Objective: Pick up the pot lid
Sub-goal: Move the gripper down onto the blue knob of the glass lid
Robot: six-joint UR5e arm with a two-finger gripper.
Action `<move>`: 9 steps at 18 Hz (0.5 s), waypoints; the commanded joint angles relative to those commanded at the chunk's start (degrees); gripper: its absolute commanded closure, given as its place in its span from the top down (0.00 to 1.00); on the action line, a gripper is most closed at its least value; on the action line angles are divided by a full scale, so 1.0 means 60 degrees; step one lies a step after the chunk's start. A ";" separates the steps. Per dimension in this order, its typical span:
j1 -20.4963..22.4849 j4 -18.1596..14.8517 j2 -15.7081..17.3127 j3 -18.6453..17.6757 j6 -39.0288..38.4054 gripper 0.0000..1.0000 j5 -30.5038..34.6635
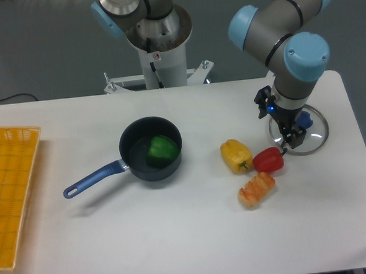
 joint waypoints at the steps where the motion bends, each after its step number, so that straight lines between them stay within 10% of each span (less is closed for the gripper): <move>1: 0.0000 0.0015 0.0000 0.0000 0.0000 1.00 0.0000; 9: -0.0044 -0.0073 0.0073 -0.0102 0.1187 1.00 0.1083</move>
